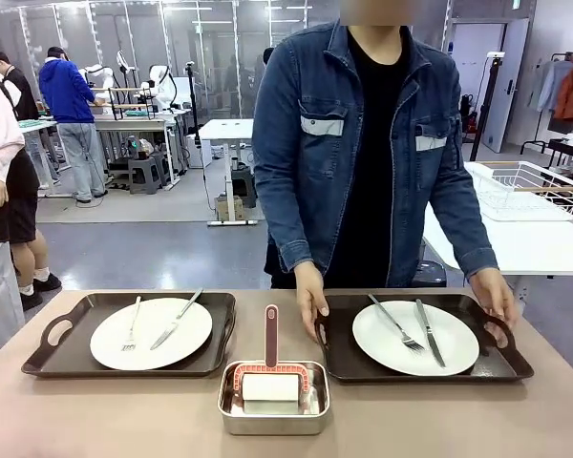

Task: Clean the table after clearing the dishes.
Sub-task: When the left (or right) Handle tray is removed, use the left hand (or right hand) to clean the left (or right) side of the table with the Lint Roller.

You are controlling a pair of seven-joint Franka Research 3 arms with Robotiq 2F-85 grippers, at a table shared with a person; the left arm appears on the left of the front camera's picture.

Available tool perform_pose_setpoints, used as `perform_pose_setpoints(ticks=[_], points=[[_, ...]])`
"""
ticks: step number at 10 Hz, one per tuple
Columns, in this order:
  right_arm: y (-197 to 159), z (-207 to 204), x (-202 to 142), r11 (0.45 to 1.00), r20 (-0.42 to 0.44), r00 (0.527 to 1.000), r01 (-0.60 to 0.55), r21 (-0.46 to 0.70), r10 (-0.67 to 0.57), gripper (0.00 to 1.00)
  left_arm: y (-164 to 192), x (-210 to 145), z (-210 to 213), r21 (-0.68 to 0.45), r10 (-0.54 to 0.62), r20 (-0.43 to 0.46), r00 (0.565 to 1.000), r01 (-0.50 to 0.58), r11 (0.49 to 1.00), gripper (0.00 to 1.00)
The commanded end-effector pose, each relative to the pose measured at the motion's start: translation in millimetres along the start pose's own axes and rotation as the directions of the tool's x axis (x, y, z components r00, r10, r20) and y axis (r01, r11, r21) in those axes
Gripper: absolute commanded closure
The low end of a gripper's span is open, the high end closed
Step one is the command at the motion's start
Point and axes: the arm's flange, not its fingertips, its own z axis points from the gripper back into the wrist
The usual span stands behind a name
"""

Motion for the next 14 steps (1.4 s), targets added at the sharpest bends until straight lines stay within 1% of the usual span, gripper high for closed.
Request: perform_pose_setpoints(ticks=[1, 7, 8, 10, 11, 12, 14], points=[[1, 0, 0, 1.0, 0.002, 1.0, -0.01, 0.013, 0.01, 0.0, -1, -1, 3, -0.021, -0.002, 0.014, 1.0, 0.003, 1.0, 0.0], [0, 0, 0, 1.0, 0.0, 1.0, 0.0, 0.0, 0.0, 0.0, -1, -1, 3, -0.021, -0.002, 0.014, 1.0, 0.003, 1.0, 0.0], [9, -14, 6, 0.998, -0.037, 0.998, -0.055, -0.034, 0.054, 0.0, -1, -1, 3, -0.021, -0.002, 0.014, 1.0, 0.003, 1.0, 0.0], [29, -57, 17, 0.991, -0.067, 0.993, -0.1, -0.091, 0.094, 0.0, -1, -1, 3, -0.021, -0.002, 0.014, 1.0, 0.003, 1.0, 0.0], [44, -89, 14, 0.986, -0.098, 0.988, -0.129, -0.107, 0.119, 0.0, -1, -1, 3, -0.021, -0.002, 0.014, 1.0, 0.003, 1.0, 0.0], [60, -120, 12, 0.981, -0.102, 0.983, -0.165, -0.099, 0.155, 0.0, -1, -1, 3, -0.021, -0.002, 0.014, 1.0, 0.003, 1.0, 0.0], [112, -179, -1, 0.951, -0.161, 0.946, -0.297, -0.087, 0.281, 0.0, -1, -1, 3, -0.021, -0.002, 0.014, 1.0, 0.003, 1.0, 0.0]])
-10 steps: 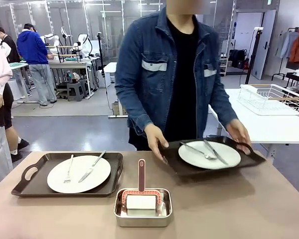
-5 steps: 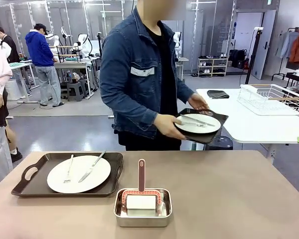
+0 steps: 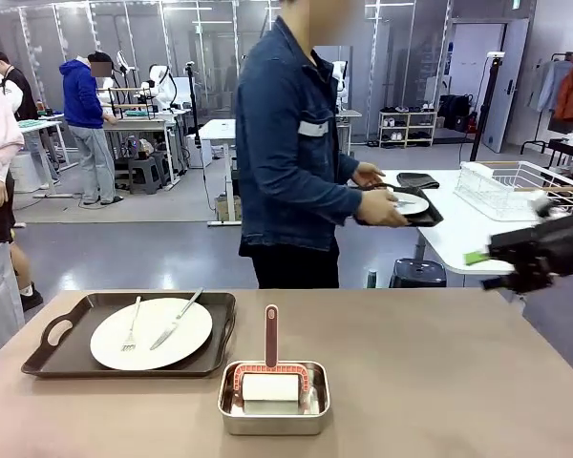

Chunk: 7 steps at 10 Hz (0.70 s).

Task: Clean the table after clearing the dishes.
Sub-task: When the left (or right) Handle tray is removed, use the left hand (or right hand) to clean the left (or right) side of the table with the Lint Roller.

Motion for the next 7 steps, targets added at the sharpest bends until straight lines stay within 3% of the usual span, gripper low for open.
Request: perform_pose_setpoints(ticks=[1, 3, 7], points=[[56, -46, 5, 0.989, -0.056, 0.989, -0.142, -0.038, 0.14, 0.0, -1, -1, 3, -0.021, -0.003, 0.013, 1.0, 0.003, 1.0, 0.0], [120, -97, 27, 0.927, -0.224, 0.916, -0.361, -0.101, 0.332, 0.0, -1, -1, 3, -0.021, -0.003, 0.013, 1.0, 0.003, 1.0, 0.0], [216, -184, 50, 0.701, -0.486, 0.637, -0.71, -0.066, 0.599, 0.0, -1, -1, 3, -0.021, -0.003, 0.013, 1.0, 0.003, 1.0, 0.0]])
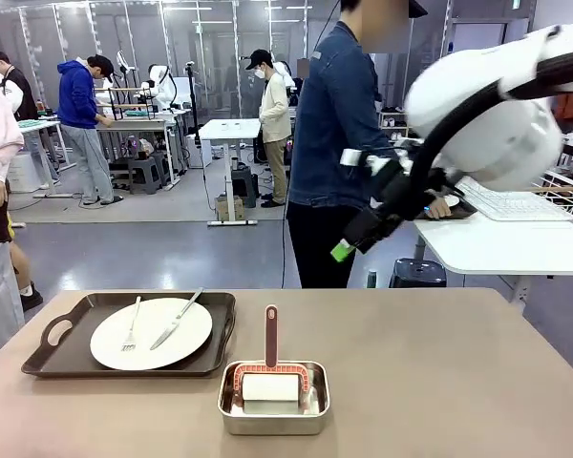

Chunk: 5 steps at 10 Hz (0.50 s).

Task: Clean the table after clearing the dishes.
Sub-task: When the left (or right) Handle tray is removed, use the left hand (or right hand) to clean the left (or right) side of the table with the Lint Roller.

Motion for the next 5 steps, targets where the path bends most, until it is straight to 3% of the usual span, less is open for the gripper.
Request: perform_pose_setpoints(ticks=[1, 5], points=[[6, -25, 39, 0.991, -0.093, 0.988, -0.127, -0.036, 0.123, 0.0, -1, -1, 2, -0.02, -0.004, 0.012, 1.0, 0.004, 1.0, 0.0], [32, -78, 104, 0.937, -0.223, 0.911, -0.348, 0.034, 0.346, 0.0, -1, -1, 2, -0.02, -0.004, 0.012, 1.0, 0.004, 1.0, 0.0]])
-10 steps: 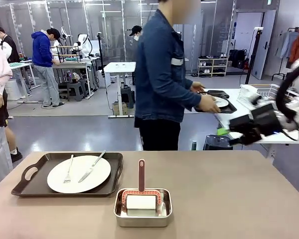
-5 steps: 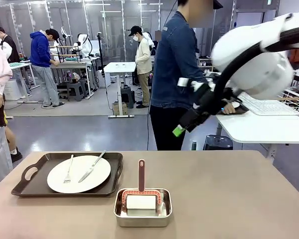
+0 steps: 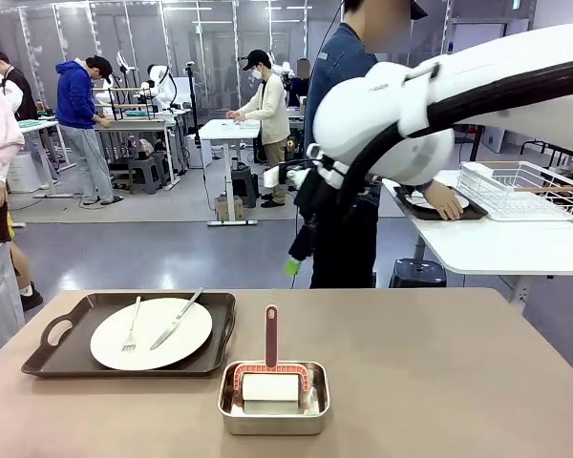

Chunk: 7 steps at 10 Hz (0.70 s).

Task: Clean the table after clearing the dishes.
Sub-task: When the left (or right) Handle tray is removed, use the left hand (or right hand) to clean the left (or right) side of the table with the Lint Roller.

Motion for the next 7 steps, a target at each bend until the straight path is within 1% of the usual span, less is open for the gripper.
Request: perform_pose_setpoints(ticks=[1, 4, 6, 7], points=[[-10, -3, 30, 0.996, -0.062, 0.995, -0.079, 0.04, 0.082, 0.0, -1, -1, 2, -0.019, -0.004, 0.013, 1.0, 0.004, 1.0, 0.0], [-1, -34, 47, 0.973, -0.162, 0.962, -0.207, 0.098, 0.221, 0.0, -1, -1, 2, -0.019, -0.004, 0.013, 1.0, 0.004, 1.0, 0.0], [9, -60, 56, 0.955, -0.226, 0.932, -0.252, 0.16, 0.284, 0.0, -1, -1, 2, -0.019, -0.004, 0.013, 1.0, 0.004, 1.0, 0.0], [12, -72, 59, 0.949, -0.25, 0.922, -0.256, 0.183, 0.296, 0.0, -1, -1, 2, -0.019, -0.004, 0.013, 1.0, 0.004, 1.0, 0.0]])
